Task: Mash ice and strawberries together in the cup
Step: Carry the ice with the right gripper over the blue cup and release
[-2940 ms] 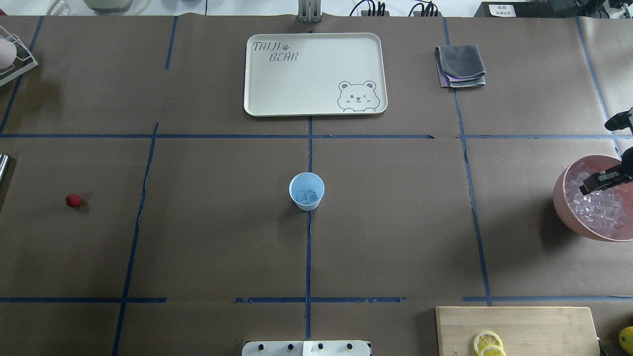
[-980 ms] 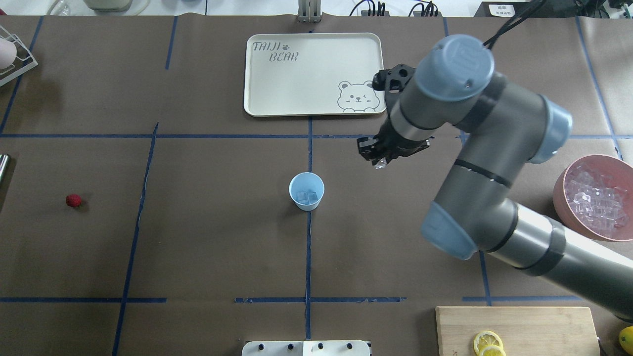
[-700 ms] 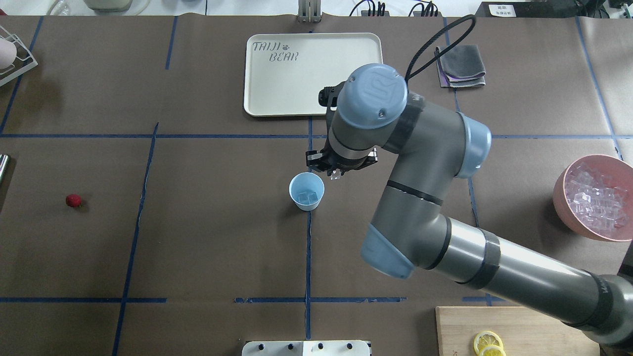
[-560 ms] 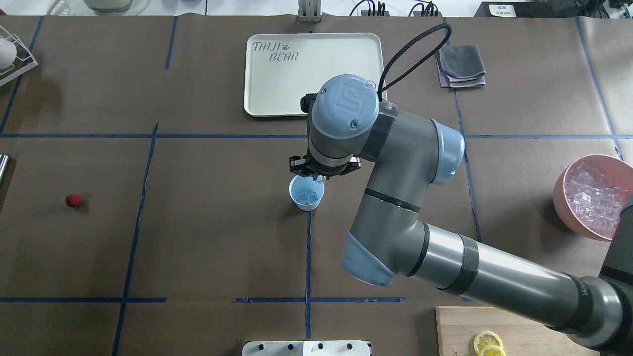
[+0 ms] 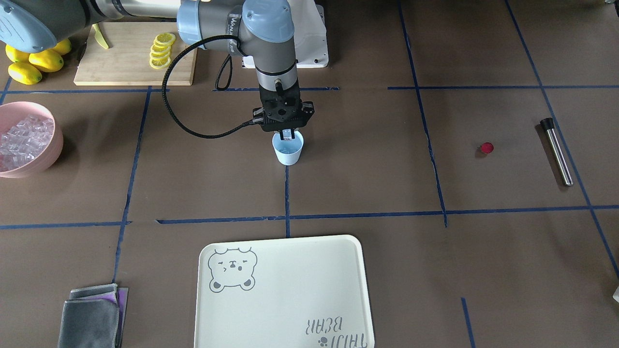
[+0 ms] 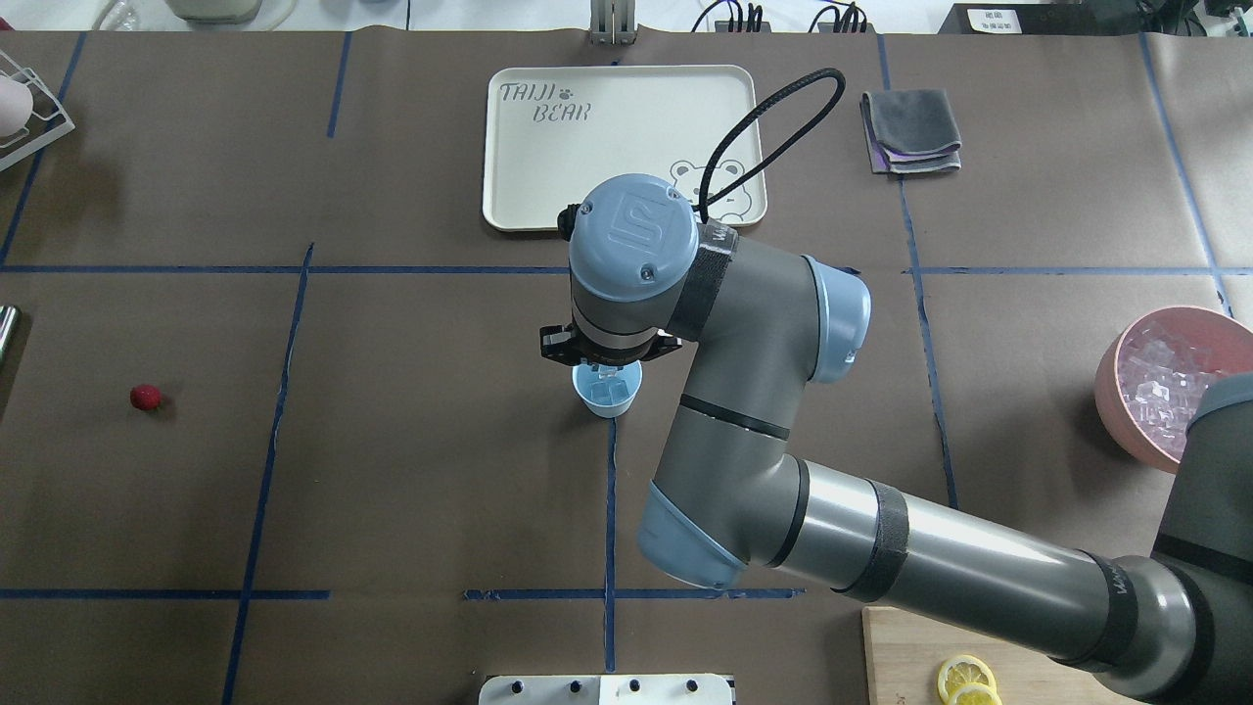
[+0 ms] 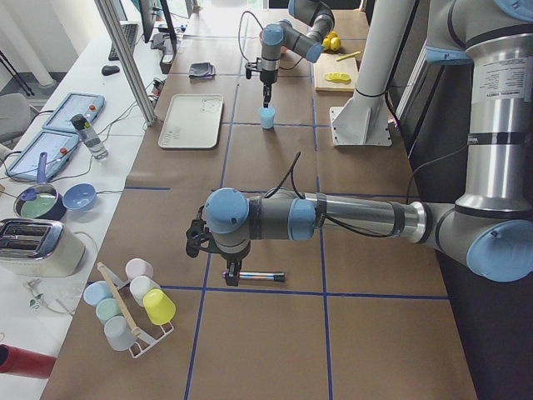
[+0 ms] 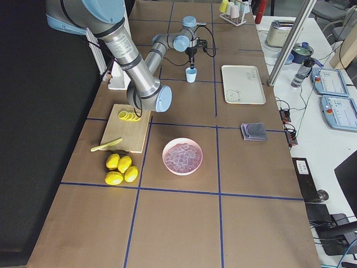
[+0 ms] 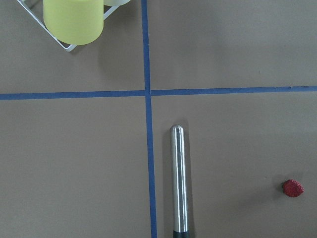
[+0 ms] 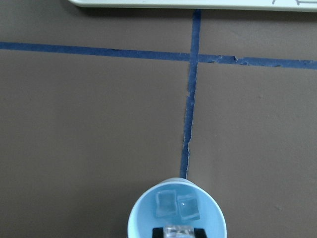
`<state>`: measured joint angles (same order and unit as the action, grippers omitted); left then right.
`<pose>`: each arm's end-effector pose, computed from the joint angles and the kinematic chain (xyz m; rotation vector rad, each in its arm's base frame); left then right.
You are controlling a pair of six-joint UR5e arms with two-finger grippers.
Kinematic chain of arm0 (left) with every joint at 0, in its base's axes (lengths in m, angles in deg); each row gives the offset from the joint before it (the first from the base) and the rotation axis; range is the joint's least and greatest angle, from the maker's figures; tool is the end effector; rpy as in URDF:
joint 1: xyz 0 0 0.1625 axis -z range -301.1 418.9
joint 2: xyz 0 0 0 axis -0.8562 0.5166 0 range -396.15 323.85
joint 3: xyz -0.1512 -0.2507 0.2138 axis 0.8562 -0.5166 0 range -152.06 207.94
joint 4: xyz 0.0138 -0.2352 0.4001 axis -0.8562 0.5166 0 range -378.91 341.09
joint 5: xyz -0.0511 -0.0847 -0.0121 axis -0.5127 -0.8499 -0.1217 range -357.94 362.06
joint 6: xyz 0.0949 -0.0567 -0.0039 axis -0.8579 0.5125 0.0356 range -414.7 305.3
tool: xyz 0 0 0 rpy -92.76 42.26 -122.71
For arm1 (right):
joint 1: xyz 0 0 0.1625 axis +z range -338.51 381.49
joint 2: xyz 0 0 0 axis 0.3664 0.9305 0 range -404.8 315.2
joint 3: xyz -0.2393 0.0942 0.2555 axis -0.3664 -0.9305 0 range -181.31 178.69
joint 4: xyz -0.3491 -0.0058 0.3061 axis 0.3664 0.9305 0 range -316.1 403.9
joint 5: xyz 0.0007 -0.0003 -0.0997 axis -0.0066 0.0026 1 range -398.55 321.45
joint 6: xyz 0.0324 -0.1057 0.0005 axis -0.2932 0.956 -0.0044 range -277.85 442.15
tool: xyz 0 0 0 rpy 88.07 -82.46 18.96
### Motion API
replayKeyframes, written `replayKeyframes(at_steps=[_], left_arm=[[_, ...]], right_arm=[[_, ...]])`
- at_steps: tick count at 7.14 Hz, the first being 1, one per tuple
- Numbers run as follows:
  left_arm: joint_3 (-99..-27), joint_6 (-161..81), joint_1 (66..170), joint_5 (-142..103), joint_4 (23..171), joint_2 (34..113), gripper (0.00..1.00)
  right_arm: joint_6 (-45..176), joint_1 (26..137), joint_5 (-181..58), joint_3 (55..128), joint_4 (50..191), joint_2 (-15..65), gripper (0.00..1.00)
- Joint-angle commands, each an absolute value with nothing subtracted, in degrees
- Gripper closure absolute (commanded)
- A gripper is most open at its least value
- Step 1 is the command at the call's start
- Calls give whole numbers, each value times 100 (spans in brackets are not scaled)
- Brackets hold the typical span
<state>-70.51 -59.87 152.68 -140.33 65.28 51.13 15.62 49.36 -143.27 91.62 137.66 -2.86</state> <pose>-0.0803 -0.5207 0.5477 0.0703 0.9116 0.0218 -0.5658 -0.4182 0.0586 0.1366 -0.8433 -0.0340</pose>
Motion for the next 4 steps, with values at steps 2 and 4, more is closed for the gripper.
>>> replayKeyframes(at_steps=[2,4], left_arm=[[-7058,-5971,15268,-14033,6528,5113,0],[-7067,-5971,15268,-14033,6528,5113,0]], right_arm=[[1561,4936,-14322,9167,13593,-288,1],[1561,4944,-14305,9202,13609,-288,1]])
